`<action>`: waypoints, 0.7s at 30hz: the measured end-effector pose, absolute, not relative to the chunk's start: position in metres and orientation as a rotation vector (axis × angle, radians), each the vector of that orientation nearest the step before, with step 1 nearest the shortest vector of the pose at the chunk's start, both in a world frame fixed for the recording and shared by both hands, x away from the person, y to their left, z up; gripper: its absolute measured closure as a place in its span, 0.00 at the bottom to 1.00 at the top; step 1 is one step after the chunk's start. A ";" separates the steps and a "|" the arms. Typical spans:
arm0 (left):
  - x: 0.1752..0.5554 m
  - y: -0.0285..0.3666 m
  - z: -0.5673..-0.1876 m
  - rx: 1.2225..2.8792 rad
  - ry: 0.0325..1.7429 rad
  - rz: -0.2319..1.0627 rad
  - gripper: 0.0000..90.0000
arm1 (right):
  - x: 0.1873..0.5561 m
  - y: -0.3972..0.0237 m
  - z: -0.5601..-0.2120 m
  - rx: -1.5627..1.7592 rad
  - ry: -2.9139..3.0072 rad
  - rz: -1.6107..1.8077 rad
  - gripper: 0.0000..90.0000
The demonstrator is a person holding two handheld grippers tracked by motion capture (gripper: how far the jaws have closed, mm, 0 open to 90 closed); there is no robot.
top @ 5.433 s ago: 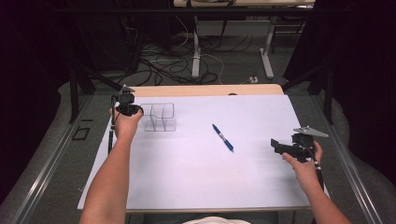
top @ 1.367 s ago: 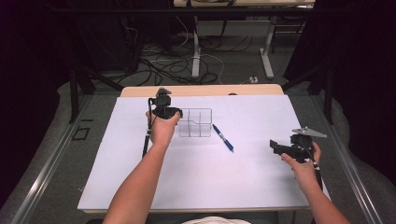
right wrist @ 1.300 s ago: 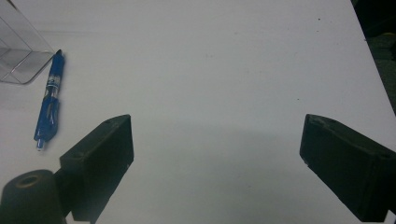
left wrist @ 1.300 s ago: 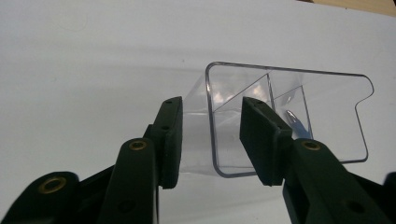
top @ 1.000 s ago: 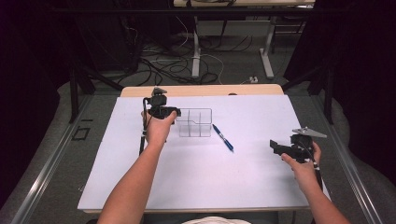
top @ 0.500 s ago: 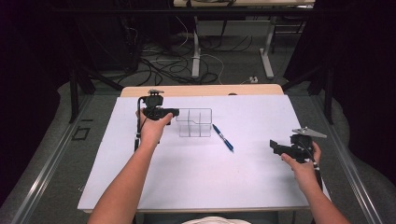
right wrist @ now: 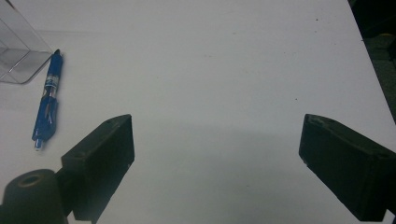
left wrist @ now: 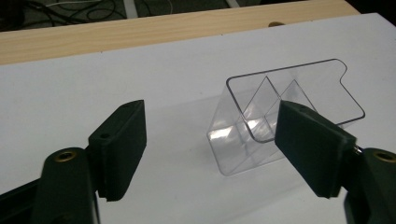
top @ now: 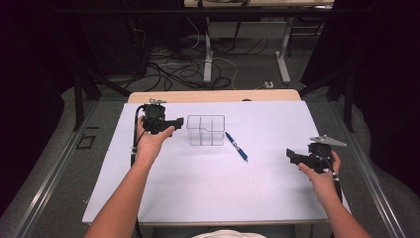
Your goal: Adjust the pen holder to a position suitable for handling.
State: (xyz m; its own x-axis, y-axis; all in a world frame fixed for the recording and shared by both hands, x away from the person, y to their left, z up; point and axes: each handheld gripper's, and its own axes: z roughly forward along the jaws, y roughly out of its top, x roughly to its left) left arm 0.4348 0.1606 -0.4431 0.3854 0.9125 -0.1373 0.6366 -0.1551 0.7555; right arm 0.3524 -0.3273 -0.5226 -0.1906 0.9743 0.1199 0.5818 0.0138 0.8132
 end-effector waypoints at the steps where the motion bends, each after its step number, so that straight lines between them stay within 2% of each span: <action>1: 0.433 0.162 -0.445 1.868 1.332 0.451 0.21 | 0.353 -0.327 -0.523 1.591 1.810 1.057 0.11; 13: 0.415 0.189 -0.465 1.788 1.261 0.448 0.01 | 0.352 -0.325 -0.522 1.593 1.813 1.058 0.11; 21: 0.401 0.203 -0.474 1.797 1.190 0.490 0.00 | 0.353 -0.325 -0.523 1.585 1.821 1.055 0.11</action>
